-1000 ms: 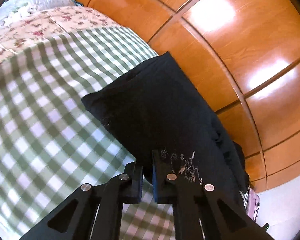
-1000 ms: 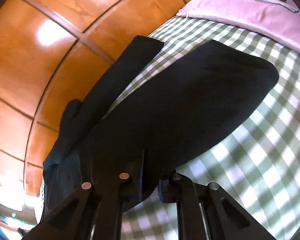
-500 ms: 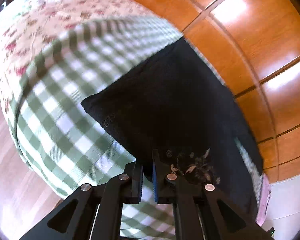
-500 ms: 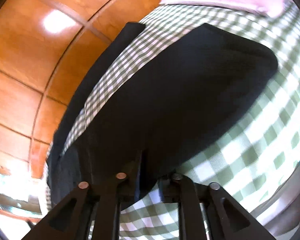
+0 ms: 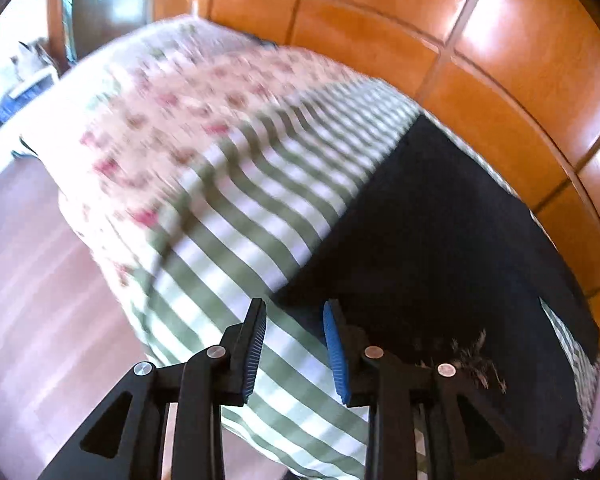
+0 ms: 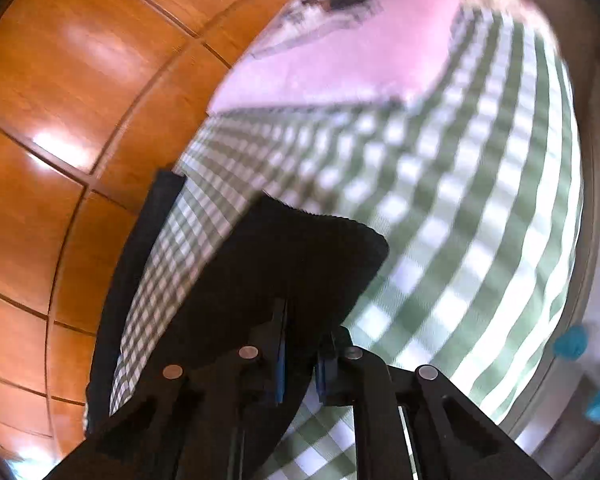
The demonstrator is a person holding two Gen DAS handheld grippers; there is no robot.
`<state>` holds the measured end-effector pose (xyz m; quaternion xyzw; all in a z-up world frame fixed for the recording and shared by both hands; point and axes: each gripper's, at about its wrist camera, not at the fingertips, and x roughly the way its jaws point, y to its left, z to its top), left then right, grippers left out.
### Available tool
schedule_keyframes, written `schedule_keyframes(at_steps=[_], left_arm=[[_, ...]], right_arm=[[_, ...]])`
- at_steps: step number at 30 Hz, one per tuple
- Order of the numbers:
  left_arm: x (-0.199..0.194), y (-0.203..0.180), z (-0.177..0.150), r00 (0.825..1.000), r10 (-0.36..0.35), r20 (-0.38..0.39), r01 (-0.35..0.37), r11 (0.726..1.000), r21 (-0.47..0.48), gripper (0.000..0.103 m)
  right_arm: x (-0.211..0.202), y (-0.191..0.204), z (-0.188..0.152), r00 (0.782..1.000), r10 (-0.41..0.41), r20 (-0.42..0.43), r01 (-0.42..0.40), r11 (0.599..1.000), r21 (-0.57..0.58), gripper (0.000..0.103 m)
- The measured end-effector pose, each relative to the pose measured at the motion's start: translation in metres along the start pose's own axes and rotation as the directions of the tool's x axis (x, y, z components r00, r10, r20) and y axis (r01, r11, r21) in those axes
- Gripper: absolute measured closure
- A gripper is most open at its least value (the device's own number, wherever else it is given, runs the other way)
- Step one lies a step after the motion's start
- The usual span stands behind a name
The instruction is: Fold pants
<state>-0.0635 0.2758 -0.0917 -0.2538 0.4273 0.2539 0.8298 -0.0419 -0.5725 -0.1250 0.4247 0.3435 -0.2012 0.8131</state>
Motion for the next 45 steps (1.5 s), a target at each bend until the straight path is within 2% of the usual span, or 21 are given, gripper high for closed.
schedule_keyframes(at_steps=[3,5,6,8,10,11,13,15,17,19,22,25,28,30,32,33,36,38,40,43,45], left_arm=[[-0.016,-0.012,0.006,0.996,-0.036,0.083,0.033,0.999,0.041,0.073],[-0.016,-0.031,0.006,0.989,-0.115,0.091,0.106,0.989,0.100,0.073],[-0.012,-0.044,0.002,0.986,-0.154,0.061,0.143,0.978,0.153,0.073],[0.005,-0.065,-0.005,0.986,-0.167,0.002,0.162,0.962,0.218,0.073],[0.023,-0.076,-0.016,0.984,-0.159,-0.083,0.175,0.951,0.254,0.073],[0.032,-0.079,-0.020,0.982,-0.149,-0.117,0.175,0.950,0.259,0.073],[0.047,-0.081,-0.024,0.982,-0.121,-0.146,0.156,0.953,0.261,0.073],[0.043,-0.080,-0.018,0.981,-0.133,-0.141,0.166,0.952,0.257,0.073],[0.039,-0.079,-0.001,0.967,-0.206,-0.147,0.235,0.949,0.211,0.073],[0.033,-0.078,0.023,0.953,-0.272,-0.135,0.293,0.941,0.170,0.073],[0.035,-0.079,0.057,0.929,-0.340,-0.147,0.356,0.929,0.099,0.070],[0.048,-0.088,0.100,0.893,-0.408,-0.190,0.422,0.906,0.038,0.058],[0.070,-0.101,0.144,0.891,-0.412,-0.194,0.424,0.905,0.024,0.050],[0.085,-0.106,0.166,0.892,-0.410,-0.187,0.420,0.907,0.012,0.042],[0.099,-0.114,0.186,0.898,-0.392,-0.198,0.402,0.916,0.011,0.024],[0.107,-0.116,0.195,0.907,-0.373,-0.194,0.380,0.925,0.003,0.020],[0.130,-0.129,0.222,0.905,-0.369,-0.209,0.379,0.925,0.008,0.018],[0.145,-0.142,0.239,0.916,-0.347,-0.202,0.360,0.932,0.033,0.018],[0.165,-0.157,0.251,0.912,-0.340,-0.231,0.360,0.931,0.052,0.018],[0.192,-0.172,0.261,0.910,-0.316,-0.269,0.336,0.941,0.034,0.020],[0.210,-0.182,0.265,0.913,-0.284,-0.291,0.307,0.951,0.035,0.023]], right_arm=[[-0.008,0.012,0.000,0.997,-0.048,0.055,0.053,0.994,-0.098,0.092],[0.006,0.009,-0.004,0.992,-0.123,0.018,0.125,0.983,-0.132,0.092],[0.012,0.005,-0.005,0.988,-0.151,-0.001,0.150,0.980,-0.134,0.088],[0.014,0.000,-0.007,0.988,-0.154,-0.005,0.152,0.981,-0.119,0.082],[0.004,0.000,-0.003,0.983,-0.186,0.014,0.186,0.976,-0.116,0.060],[0.000,0.002,-0.003,0.976,-0.216,0.031,0.219,0.968,-0.124,0.055],[-0.016,0.007,-0.002,0.962,-0.259,0.087,0.269,0.953,-0.140,0.051],[-0.030,0.017,-0.003,0.959,-0.253,0.127,0.271,0.951,-0.152,0.050],[-0.047,0.029,-0.007,0.965,-0.213,0.150,0.240,0.952,-0.190,0.047],[-0.041,0.058,-0.014,0.981,-0.146,0.126,0.174,0.952,-0.251,0.046],[-0.020,0.104,-0.037,0.999,-0.040,0.034,0.050,0.927,-0.371,0.046],[0.008,0.151,-0.073,0.995,0.038,-0.095,-0.079,0.875,-0.478,0.046],[0.034,0.185,-0.106,0.984,0.054,-0.171,-0.143,0.817,-0.559,0.046],[0.048,0.198,-0.122,0.977,0.055,-0.207,-0.168,0.796,-0.581,0.046],[0.058,0.207,-0.140,0.976,0.039,-0.216,-0.164,0.781,-0.603,0.046],[0.064,0.210,-0.146,0.979,0.024,-0.204,-0.147,0.775,-0.615,0.046],[0.076,0.210,-0.155,0.986,0.013,-0.165,-0.116,0.765,-0.633,0.046],[0.077,0.205,-0.153,0.986,0.027,-0.162,-0.124,0.770,-0.626,0.042],[0.079,0.205,-0.154,0.980,0.072,-0.187,-0.175,0.764,-0.621,0.025],[0.082,0.206,-0.157,0.972,0.111,-0.209,-0.218,0.764,-0.607,0.009],[0.086,0.212,-0.163,0.970,0.111,-0.216,-0.226,0.739,-0.635,0.001]])
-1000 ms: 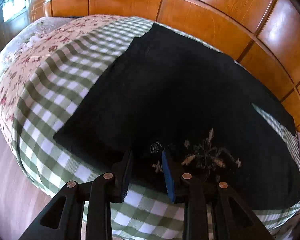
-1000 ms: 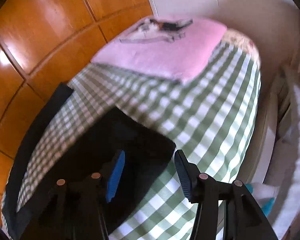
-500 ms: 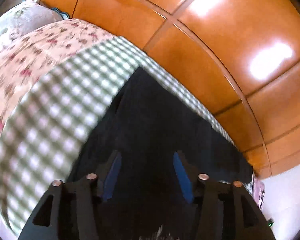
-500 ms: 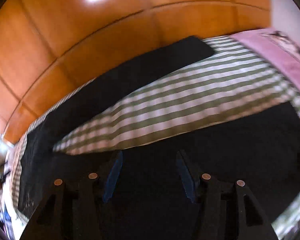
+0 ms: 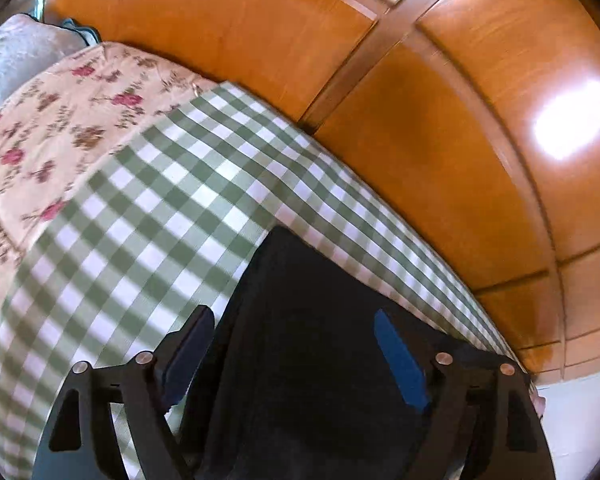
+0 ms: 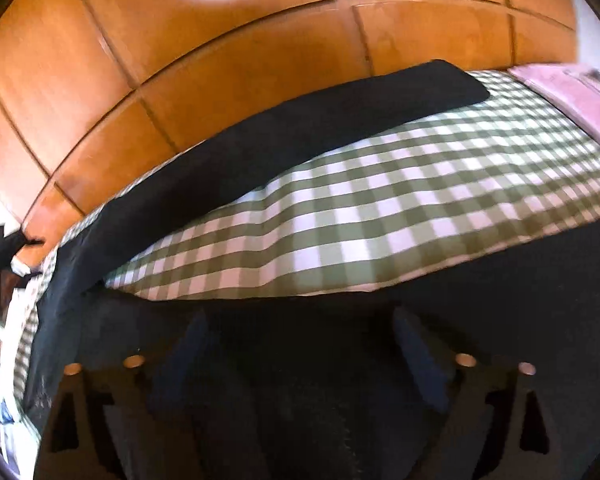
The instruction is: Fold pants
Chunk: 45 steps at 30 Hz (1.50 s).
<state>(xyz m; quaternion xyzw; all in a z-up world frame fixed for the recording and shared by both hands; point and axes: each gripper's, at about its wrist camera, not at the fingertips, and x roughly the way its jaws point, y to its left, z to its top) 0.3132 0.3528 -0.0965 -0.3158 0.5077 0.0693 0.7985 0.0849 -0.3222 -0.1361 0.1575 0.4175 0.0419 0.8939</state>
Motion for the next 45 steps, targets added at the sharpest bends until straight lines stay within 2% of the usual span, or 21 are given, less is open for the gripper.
schedule_keyframes(at_steps=[4,6,8,9,10,11,14,17,20,22,26,27,28,31,32,34,37,41,45], left_arm=[[0.032,-0.003,0.012,0.999,0.040,-0.026,-0.041,0.999,-0.029,0.036],[0.044,-0.008,0.015,0.996,0.082,-0.033,-0.083,0.996,-0.023,0.049],[0.051,-0.017,0.012,0.984,0.171,-0.041,-0.170,0.985,0.019,0.075],[0.051,-0.021,0.011,0.985,0.173,-0.022,-0.171,0.984,0.044,0.080],[0.050,-0.024,0.009,0.987,0.162,-0.012,-0.161,0.985,0.061,0.091],[0.046,-0.029,0.005,0.988,0.152,0.005,-0.152,0.985,0.079,0.093],[0.020,-0.041,-0.009,0.988,0.114,0.101,-0.127,0.983,0.130,0.095],[-0.024,-0.049,-0.036,0.986,0.003,0.169,-0.033,0.984,0.174,0.095],[-0.069,-0.058,-0.067,0.971,-0.080,0.226,0.026,0.971,0.236,0.095],[-0.105,-0.061,-0.098,0.955,-0.157,0.253,0.082,0.956,0.283,0.095],[-0.160,-0.058,-0.151,0.926,-0.246,0.286,0.136,0.925,0.354,0.095],[-0.173,-0.055,-0.169,0.916,-0.274,0.293,0.153,0.914,0.376,0.095],[-0.182,-0.052,-0.182,0.909,-0.298,0.293,0.170,0.905,0.391,0.095],[-0.204,-0.042,-0.222,0.891,-0.360,0.276,0.218,0.874,0.435,0.095],[-0.207,-0.040,-0.232,0.887,-0.375,0.268,0.233,0.866,0.441,0.095],[-0.210,-0.034,-0.255,0.886,-0.390,0.251,0.246,0.854,0.458,0.095],[-0.208,-0.028,-0.275,0.888,-0.402,0.222,0.269,0.847,0.458,0.096],[-0.202,-0.020,-0.292,0.892,-0.404,0.202,0.278,0.844,0.459,0.096],[-0.200,-0.016,-0.300,0.890,-0.411,0.197,0.286,0.841,0.460,0.096]], right_arm=[[0.006,0.010,-0.001,0.998,-0.055,0.009,0.056,0.996,-0.065,0.000],[0.007,0.011,-0.002,0.998,-0.055,0.015,0.056,0.996,-0.062,0.000],[0.008,0.011,-0.002,0.999,-0.050,0.019,0.051,0.997,-0.057,0.000],[0.009,0.011,-0.002,0.999,-0.049,0.020,0.050,0.997,-0.057,0.000],[0.009,0.011,-0.002,0.999,-0.050,0.020,0.051,0.997,-0.058,0.000],[0.009,0.011,-0.002,0.999,-0.051,0.020,0.052,0.997,-0.058,0.000],[0.007,0.010,-0.002,0.998,-0.058,0.022,0.059,0.996,-0.066,0.000],[0.008,0.011,-0.003,0.998,-0.060,0.025,0.061,0.996,-0.070,0.000],[0.007,0.012,-0.003,0.998,-0.063,0.024,0.065,0.995,-0.075,0.000],[0.008,0.013,-0.003,0.997,-0.073,0.017,0.074,0.993,-0.087,0.000],[0.007,0.019,0.003,0.994,-0.101,-0.038,0.096,0.989,-0.110,0.000],[0.006,0.020,0.007,0.993,-0.102,-0.055,0.096,0.990,-0.107,0.002],[0.004,0.020,0.011,0.994,-0.091,-0.068,0.085,0.992,-0.095,0.009],[-0.005,0.020,0.029,0.996,0.011,-0.094,-0.014,0.999,-0.029,0.029],[-0.008,0.022,0.038,0.995,0.048,-0.092,-0.049,0.999,-0.008,0.031],[-0.010,0.027,0.055,0.990,0.116,-0.085,-0.115,0.993,0.025,0.040],[0.000,0.041,0.089,0.967,0.239,-0.089,-0.230,0.968,0.100,0.047],[0.024,0.069,0.130,0.942,0.321,-0.098,-0.303,0.939,0.164,0.048],[0.061,0.089,0.164,0.931,0.341,-0.132,-0.303,0.921,0.246,0.048]])
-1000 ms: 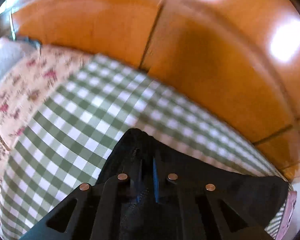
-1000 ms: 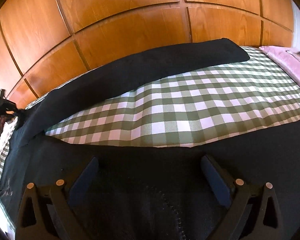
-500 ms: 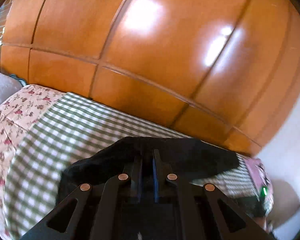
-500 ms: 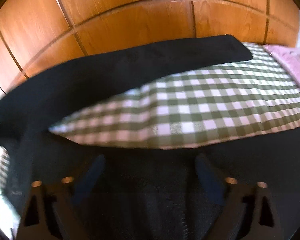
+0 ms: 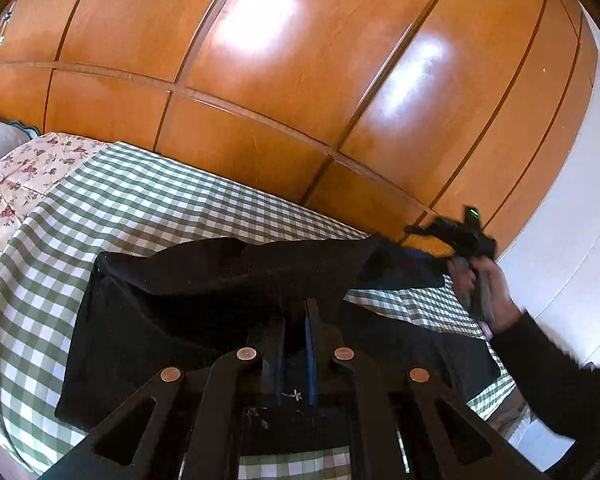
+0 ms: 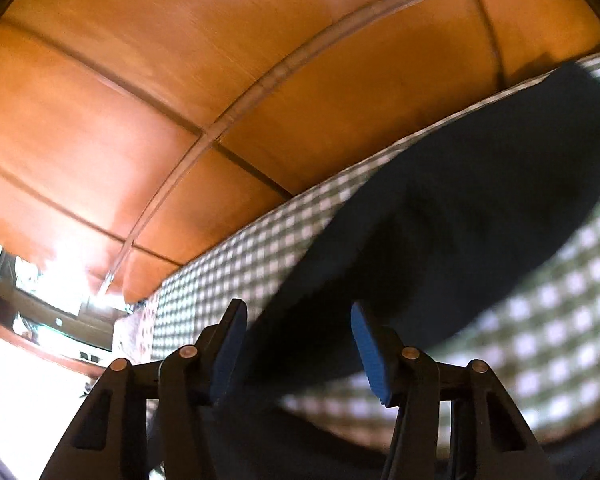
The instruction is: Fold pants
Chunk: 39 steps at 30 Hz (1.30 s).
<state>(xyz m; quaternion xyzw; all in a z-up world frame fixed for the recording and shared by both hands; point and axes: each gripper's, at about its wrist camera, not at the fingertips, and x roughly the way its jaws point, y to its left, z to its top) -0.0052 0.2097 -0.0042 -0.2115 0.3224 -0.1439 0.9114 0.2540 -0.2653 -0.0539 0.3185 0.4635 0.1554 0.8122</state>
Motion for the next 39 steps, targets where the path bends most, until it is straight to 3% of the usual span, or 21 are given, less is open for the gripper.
schedule_keyframes(at_steps=[5,7,8,10,17,22,27,32,34,36,39], left_arm=[[0.002,0.003,-0.004,1.000,0.011,-0.012,-0.011,1.000,0.005,0.096],[0.006,0.008,-0.002,1.000,0.018,-0.017,-0.018,1.000,-0.004,0.096],[0.007,0.011,0.001,1.000,0.023,-0.015,-0.023,1.000,-0.011,0.096],[0.013,0.021,0.016,0.998,0.069,-0.007,-0.069,0.997,-0.025,0.096],[0.028,0.048,0.093,0.977,0.200,0.079,-0.200,0.980,-0.011,0.096],[0.015,0.053,0.117,0.957,0.255,0.138,-0.258,0.966,0.003,0.096],[-0.004,0.069,0.080,0.956,0.277,0.101,-0.272,0.961,-0.055,0.096],[-0.020,0.097,0.009,0.959,0.284,0.013,-0.277,0.943,-0.187,0.095],[-0.018,0.111,-0.022,0.959,0.277,-0.049,-0.281,0.926,-0.252,0.093],[-0.014,0.124,-0.049,0.949,0.296,-0.106,-0.315,0.894,-0.320,0.091],[-0.019,0.134,-0.075,0.956,0.268,-0.116,-0.292,0.854,-0.431,0.083]], right_arm=[[0.054,0.002,0.032,0.989,-0.138,-0.063,0.142,0.988,0.068,0.056],[0.071,-0.005,0.039,0.975,-0.202,-0.094,0.209,0.975,0.077,0.070],[0.074,-0.010,0.042,0.970,-0.218,-0.105,0.226,0.971,0.076,0.085],[0.078,-0.013,0.045,0.966,-0.238,-0.104,0.245,0.968,0.058,0.092],[0.021,0.004,0.049,0.997,-0.062,0.037,0.062,0.998,0.001,0.094],[-0.059,0.021,0.015,0.984,0.116,0.133,-0.102,0.989,-0.109,0.094],[-0.116,0.020,-0.060,0.972,0.195,0.132,-0.161,0.959,-0.232,0.094],[-0.134,0.002,-0.154,0.982,0.185,0.025,-0.172,0.947,-0.273,0.095],[-0.129,-0.009,-0.185,0.988,0.153,-0.021,-0.153,0.950,-0.271,0.095],[-0.117,-0.019,-0.206,0.991,0.118,-0.066,-0.131,0.959,-0.251,0.095],[-0.104,-0.035,-0.215,0.993,0.070,-0.097,-0.091,0.969,-0.231,0.096]])
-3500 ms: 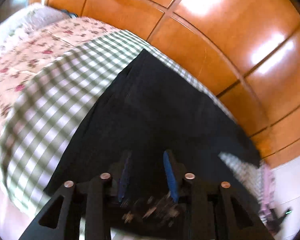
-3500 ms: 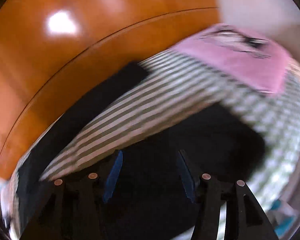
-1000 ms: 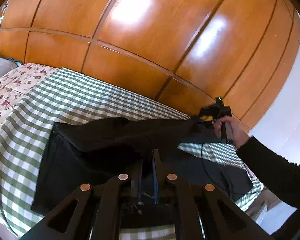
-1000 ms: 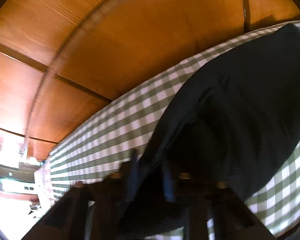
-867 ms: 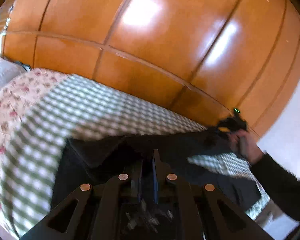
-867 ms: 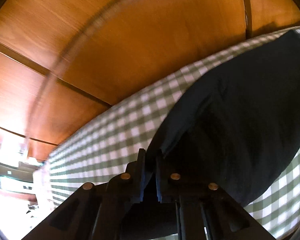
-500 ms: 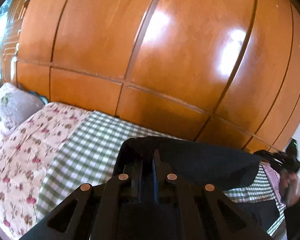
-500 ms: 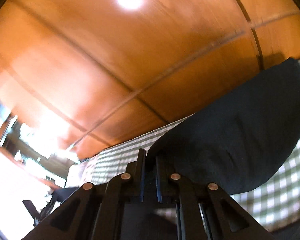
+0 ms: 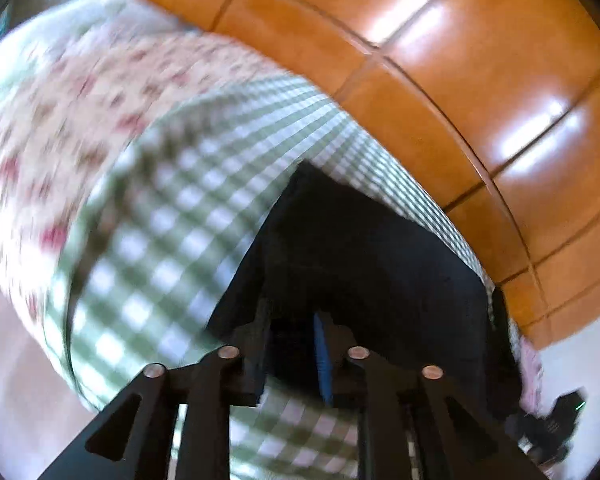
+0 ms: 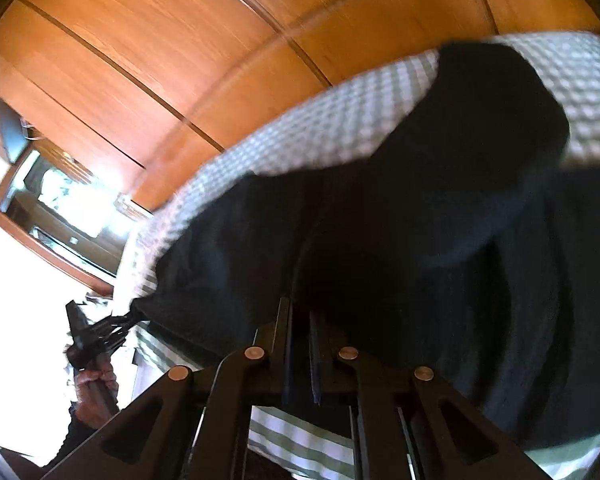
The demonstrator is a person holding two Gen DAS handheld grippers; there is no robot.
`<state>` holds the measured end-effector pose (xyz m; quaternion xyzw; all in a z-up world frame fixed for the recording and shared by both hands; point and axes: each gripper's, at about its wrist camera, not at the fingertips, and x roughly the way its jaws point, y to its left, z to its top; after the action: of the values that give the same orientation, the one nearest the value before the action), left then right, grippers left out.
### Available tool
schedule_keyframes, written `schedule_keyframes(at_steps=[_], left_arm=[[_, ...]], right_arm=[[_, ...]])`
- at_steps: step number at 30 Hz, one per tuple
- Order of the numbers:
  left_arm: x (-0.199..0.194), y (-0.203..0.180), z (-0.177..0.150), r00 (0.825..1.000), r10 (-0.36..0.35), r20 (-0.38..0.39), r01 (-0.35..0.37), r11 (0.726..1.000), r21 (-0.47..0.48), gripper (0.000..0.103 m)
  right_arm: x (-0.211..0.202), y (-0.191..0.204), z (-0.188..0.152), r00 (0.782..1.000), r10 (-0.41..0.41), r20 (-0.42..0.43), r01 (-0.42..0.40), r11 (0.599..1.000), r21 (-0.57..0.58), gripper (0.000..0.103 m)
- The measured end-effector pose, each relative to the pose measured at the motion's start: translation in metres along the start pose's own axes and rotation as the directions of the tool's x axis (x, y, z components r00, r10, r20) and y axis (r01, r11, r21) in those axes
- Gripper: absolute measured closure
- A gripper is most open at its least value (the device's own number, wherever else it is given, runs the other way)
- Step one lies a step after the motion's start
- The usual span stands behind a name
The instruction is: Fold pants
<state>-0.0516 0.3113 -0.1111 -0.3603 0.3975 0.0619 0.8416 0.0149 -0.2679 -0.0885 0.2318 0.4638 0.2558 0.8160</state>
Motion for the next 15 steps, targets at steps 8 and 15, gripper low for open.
schedule_keyframes(at_steps=[8,15], left_arm=[[-0.026,0.023,-0.017,0.962,-0.265,0.066,0.273,0.926,-0.261,0.064],[0.014,0.017,0.002,0.953,-0.298,-0.052,0.258,0.891,-0.373,0.064]], right_arm=[[0.010,-0.012,-0.009,1.000,-0.022,-0.012,0.022,0.999,0.035,0.096],[0.017,-0.008,-0.004,1.000,-0.021,0.004,0.021,0.999,0.034,0.096]])
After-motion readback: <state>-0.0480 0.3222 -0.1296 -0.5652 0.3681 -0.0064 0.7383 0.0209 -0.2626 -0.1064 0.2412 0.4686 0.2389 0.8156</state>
